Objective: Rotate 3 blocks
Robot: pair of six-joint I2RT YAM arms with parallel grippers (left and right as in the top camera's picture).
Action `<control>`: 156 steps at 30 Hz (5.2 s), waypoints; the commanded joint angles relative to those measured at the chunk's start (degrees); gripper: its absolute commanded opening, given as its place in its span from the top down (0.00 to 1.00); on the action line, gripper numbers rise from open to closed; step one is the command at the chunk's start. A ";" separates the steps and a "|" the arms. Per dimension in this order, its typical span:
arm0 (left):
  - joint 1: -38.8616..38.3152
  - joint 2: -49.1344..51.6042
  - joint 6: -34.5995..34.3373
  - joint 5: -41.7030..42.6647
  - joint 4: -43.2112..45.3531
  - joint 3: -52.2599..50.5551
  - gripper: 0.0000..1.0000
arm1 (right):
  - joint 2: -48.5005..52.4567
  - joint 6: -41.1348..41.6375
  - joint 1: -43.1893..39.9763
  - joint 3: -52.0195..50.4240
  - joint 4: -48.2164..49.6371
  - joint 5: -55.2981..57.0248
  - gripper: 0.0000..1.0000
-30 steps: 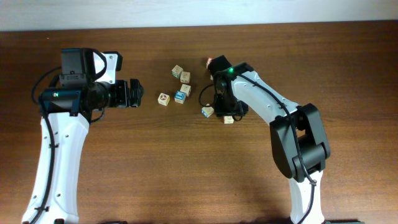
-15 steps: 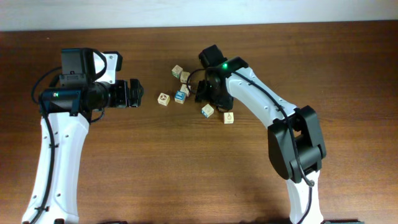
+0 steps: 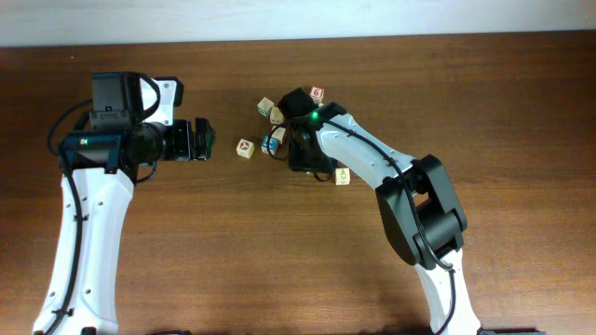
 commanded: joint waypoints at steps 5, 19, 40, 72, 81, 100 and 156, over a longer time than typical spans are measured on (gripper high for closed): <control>-0.11 0.15 -0.35 -0.37 0.09 1.11 0.01 | 0.13 -29.79 0.00 -0.59 -3.23 1.14 0.59; -0.11 0.15 -0.35 -0.37 0.09 1.11 0.01 | 0.04 3.45 0.46 3.23 -13.31 -2.10 0.37; -0.11 0.15 -0.35 -0.37 0.09 1.11 0.01 | 0.04 -6.34 0.42 1.09 -13.22 3.91 0.69; -0.11 0.15 -0.35 -0.37 0.09 1.11 0.01 | 4.24 15.23 3.91 11.76 10.10 0.15 0.36; -0.11 0.15 -0.35 -0.37 0.09 1.11 0.01 | 8.52 10.91 4.50 11.76 8.70 -2.36 0.49; -0.11 0.15 -0.35 -0.37 0.09 1.11 0.01 | 3.76 -5.44 -2.34 11.82 -25.75 -2.36 0.56; -0.11 0.15 -0.35 -0.37 0.09 1.11 0.01 | -9.18 -21.09 -16.68 -13.64 0.28 -11.26 0.92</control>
